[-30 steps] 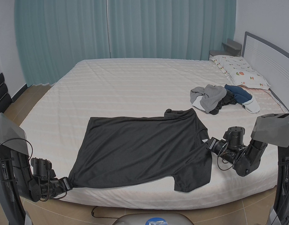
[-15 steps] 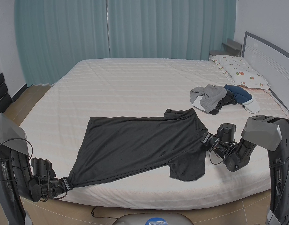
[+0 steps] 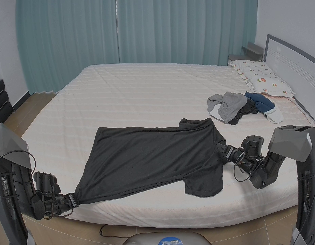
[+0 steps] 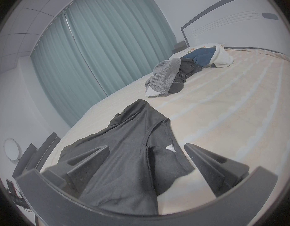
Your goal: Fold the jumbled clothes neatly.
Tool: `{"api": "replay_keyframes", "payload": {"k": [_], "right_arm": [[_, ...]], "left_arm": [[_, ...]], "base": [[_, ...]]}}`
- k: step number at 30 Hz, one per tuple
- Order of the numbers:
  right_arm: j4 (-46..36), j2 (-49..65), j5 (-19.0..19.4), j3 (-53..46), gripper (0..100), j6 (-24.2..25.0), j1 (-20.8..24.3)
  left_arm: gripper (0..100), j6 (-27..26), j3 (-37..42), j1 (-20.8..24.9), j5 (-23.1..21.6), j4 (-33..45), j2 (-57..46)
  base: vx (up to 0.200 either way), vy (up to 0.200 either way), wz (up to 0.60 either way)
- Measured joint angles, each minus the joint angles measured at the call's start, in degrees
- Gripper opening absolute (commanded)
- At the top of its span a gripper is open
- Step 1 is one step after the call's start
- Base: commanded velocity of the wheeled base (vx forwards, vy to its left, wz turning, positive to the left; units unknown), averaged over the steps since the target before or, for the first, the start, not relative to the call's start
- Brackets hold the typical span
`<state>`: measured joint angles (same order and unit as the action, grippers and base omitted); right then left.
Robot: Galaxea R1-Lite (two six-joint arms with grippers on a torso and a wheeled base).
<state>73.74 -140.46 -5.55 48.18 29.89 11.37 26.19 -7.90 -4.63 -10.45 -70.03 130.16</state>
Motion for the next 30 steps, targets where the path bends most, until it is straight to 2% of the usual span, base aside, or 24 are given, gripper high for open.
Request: {"api": "replay_keyframes", "payload": {"k": [10, 14, 19, 28, 29, 30], "right_arm": [[0.32, 6.14, 10.23, -14.82, 100, 0.76, 0.3], [0.32, 6.86, 13.69, -18.49, 100, 3.22, 1.19], [0.16, 6.42, 14.98, -19.68, 100, 6.4, 3.54], [0.66, 3.72, 14.46, -18.88, 100, 6.7, 6.21], [0.84, 3.52, 14.43, -18.75, 0, 6.67, 6.21], [1.11, 3.35, 14.38, -18.74, 0, 6.53, 6.23]], "left_arm": [[0, -0.07, 0.0, 0.0, 0.0, 0.0, 0.0], [0, -0.09, 0.0, 0.0, 0.0, 0.0, 0.0], [0, -0.11, -0.01, 0.0, 0.0, 0.0, 0.07], [0, -0.11, 0.0, 0.0, -0.02, -0.01, 0.09], [0, -0.11, 0.0, 0.0, -0.02, 0.0, 0.09], [0, -0.11, -0.01, 0.0, 0.02, 0.0, 0.09]], "base": [[0.0, 0.0, 0.0], [0.0, 0.0, 0.0], [0.0, 0.0, 0.0], [0.0, 0.0, 0.0], [0.0, 0.0, 0.0], [0.0, 0.0, 0.0]]}}
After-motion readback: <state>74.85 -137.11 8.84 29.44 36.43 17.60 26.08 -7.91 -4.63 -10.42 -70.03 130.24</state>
